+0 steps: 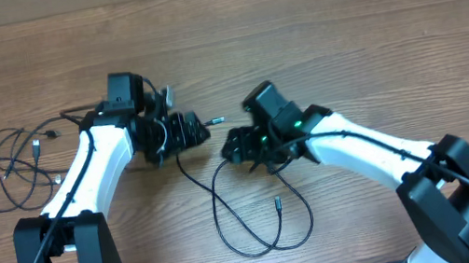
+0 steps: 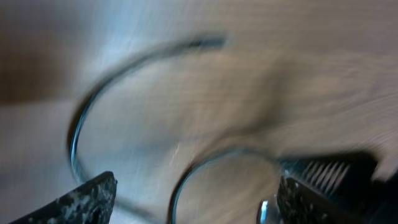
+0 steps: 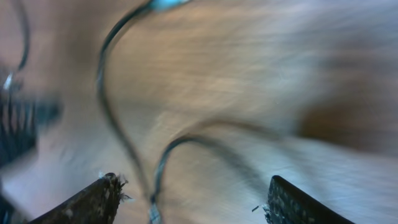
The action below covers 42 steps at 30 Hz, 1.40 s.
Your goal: Untangle cables
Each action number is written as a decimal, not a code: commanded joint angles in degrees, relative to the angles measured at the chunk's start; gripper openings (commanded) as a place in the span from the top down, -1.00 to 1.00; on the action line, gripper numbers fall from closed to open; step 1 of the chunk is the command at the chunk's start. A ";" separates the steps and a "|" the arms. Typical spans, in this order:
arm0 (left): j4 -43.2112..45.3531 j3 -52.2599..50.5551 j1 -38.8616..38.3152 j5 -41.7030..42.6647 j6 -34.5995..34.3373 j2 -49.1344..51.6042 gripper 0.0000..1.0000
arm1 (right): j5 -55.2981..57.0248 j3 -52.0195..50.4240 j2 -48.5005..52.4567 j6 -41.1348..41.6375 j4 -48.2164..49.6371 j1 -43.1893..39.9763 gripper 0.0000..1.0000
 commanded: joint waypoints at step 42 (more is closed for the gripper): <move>-14.78 -5.73 -6.88 -9.14 -14.97 -0.87 0.37 | 10.32 1.03 -0.59 -0.07 -9.49 -14.58 -0.99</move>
